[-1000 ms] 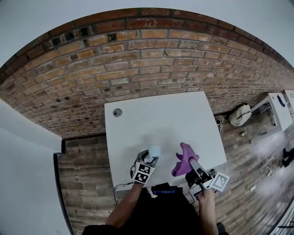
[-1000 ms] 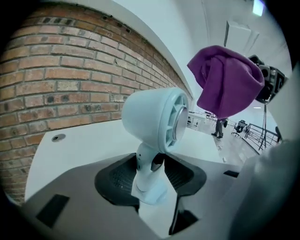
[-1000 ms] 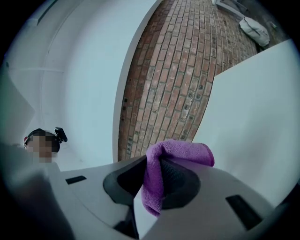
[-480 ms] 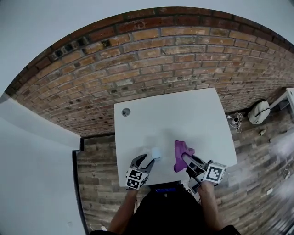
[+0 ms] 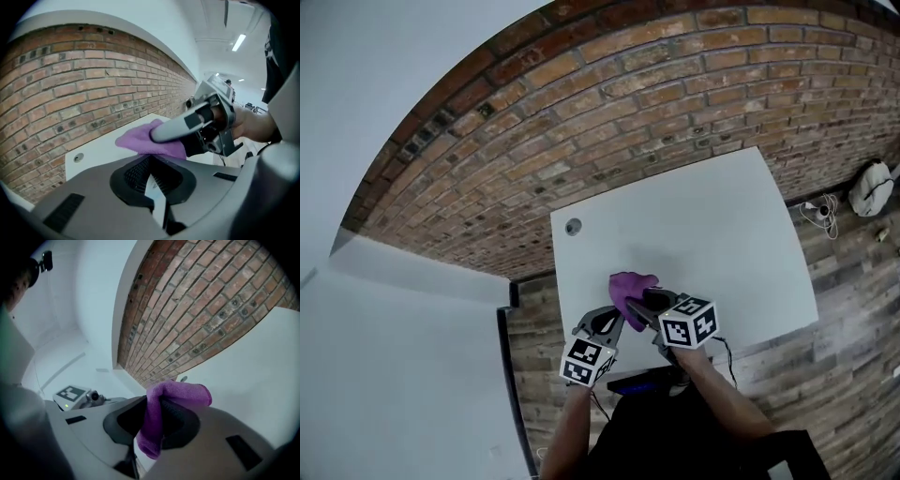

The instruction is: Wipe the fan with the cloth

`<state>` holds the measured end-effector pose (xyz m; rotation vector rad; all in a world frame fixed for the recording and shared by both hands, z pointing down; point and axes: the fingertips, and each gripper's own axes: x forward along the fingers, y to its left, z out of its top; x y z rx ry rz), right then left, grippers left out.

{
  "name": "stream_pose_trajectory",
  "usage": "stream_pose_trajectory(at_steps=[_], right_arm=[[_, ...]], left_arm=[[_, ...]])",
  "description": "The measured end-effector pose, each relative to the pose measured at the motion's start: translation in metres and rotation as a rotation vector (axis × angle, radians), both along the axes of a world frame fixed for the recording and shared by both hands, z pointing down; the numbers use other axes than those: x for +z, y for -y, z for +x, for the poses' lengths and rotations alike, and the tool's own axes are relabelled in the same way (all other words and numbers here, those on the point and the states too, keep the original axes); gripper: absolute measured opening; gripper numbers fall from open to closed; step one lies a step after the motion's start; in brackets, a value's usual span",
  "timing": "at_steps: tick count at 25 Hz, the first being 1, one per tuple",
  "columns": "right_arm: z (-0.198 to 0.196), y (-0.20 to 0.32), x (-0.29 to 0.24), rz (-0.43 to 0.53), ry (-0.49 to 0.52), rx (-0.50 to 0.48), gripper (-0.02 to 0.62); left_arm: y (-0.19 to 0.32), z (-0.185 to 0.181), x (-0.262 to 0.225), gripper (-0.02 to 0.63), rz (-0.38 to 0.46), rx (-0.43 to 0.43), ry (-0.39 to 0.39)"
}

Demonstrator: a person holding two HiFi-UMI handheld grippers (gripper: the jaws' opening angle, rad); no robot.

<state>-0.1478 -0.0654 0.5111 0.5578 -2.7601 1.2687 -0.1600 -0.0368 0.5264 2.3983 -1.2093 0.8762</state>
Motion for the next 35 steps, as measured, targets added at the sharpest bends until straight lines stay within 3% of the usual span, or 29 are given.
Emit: stream_pose_trajectory(at_steps=[5, 8, 11, 14, 16, 19, 23, 28, 30, 32, 35], right_arm=[[0.015, 0.003, 0.047, 0.000, -0.030, 0.084, 0.064], [0.026, -0.007, 0.112, -0.139, -0.134, 0.075, 0.064], [0.039, -0.008, 0.113, -0.257, -0.044, 0.150, 0.064], [0.038, 0.002, 0.036, -0.217, 0.202, 0.173, 0.064], [0.022, 0.001, -0.002, -0.163, 0.288, 0.116, 0.064], [0.000, -0.009, 0.006, -0.131, 0.244, 0.068, 0.064], [0.013, -0.004, 0.033, -0.098, 0.223, 0.162, 0.064], [0.043, 0.005, 0.086, -0.257, 0.117, 0.225, 0.064], [0.050, 0.008, 0.058, -0.245, 0.180, 0.233, 0.064], [0.036, 0.004, 0.018, -0.183, 0.240, 0.175, 0.064], [0.003, -0.009, 0.003, -0.116, 0.188, 0.067, 0.064]], left_arm=[[0.003, 0.001, 0.001, 0.006, -0.008, 0.000, 0.073], [0.002, 0.001, 0.001, 0.006, -0.001, -0.015, 0.056], [0.001, 0.001, 0.002, 0.006, -0.002, -0.011, 0.063], [0.001, 0.000, 0.001, 0.006, 0.000, -0.008, 0.072], [0.002, 0.000, 0.000, 0.005, 0.003, -0.014, 0.068], [0.000, 0.000, 0.000, 0.005, 0.001, -0.017, 0.068], [0.000, 0.001, 0.001, 0.005, 0.005, -0.016, 0.072], [-0.001, 0.000, 0.002, 0.005, 0.006, -0.010, 0.082], [-0.001, 0.000, 0.002, 0.005, 0.006, -0.003, 0.089], [0.000, 0.000, 0.001, 0.005, 0.008, -0.002, 0.094], [-0.001, 0.000, 0.002, 0.005, 0.009, -0.003, 0.100]])
